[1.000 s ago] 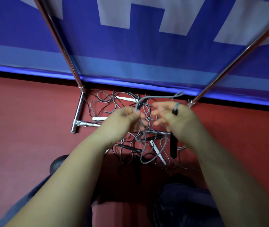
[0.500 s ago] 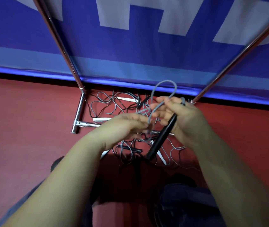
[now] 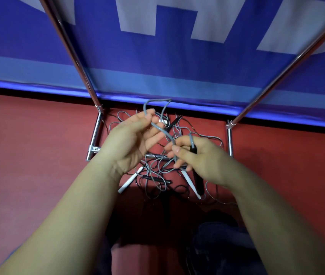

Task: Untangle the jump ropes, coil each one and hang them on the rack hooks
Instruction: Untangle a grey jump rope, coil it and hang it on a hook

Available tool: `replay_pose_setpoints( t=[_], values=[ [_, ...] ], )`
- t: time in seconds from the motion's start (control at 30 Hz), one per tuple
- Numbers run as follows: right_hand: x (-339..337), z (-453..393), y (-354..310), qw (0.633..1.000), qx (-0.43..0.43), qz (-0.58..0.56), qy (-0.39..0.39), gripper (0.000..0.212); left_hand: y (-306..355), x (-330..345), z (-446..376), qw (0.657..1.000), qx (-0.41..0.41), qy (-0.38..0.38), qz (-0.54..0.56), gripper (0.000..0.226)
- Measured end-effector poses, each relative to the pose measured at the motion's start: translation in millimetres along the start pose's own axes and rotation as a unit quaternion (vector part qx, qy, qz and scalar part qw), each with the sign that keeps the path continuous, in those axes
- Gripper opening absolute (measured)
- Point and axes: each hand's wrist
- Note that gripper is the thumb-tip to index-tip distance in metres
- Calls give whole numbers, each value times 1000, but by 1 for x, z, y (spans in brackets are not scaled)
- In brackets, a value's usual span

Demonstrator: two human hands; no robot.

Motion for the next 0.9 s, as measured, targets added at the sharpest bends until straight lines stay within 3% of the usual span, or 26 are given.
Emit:
replay_pose_setpoints(
  t=[0.1, 0.2, 0.33, 0.4, 0.5, 0.6, 0.7, 0.77, 0.9],
  values=[
    [-3, -1, 1, 999, -9, 28, 30, 16, 2, -1, -1, 999, 14, -14, 28, 20],
    [-2, -3, -2, 995, -15, -76, 60, 24, -4, -1, 0, 992, 24, -44, -113, 21],
    [-12, -3, -13, 938, -24, -330, 98, 25, -20, 2, 5, 924, -24, -123, -361, 19],
    [-14, -2, -14, 919, -29, -379, 102, 23, -24, 1, 8, 899, -32, -148, -411, 17],
    [-13, -2, -12, 920, -35, -376, 105, 22, -24, -2, 7, 887, 2, -151, -436, 11],
    [-16, -3, -10, 945, -35, -302, 118, 21, -24, 0, 4, 913, 27, -114, -392, 16],
    [-14, -3, -4, 990, -16, -100, 97, 23, -16, 1, 2, 957, 24, -49, -284, 20],
    [-8, -1, 0, 998, 6, 9, 56, 23, -9, 2, 2, 981, 11, -45, -190, 21],
    [-6, 2, 1, 999, -5, 38, 31, 26, -2, 5, 4, 998, 8, -33, -49, 21]
  ],
)
Point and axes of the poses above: each hand's wrist, its own z-axis away from the middle knuckle, its own x-axis out of the palm, y = z × x, and after that the axes turned 10 degrees about -z, right-handed
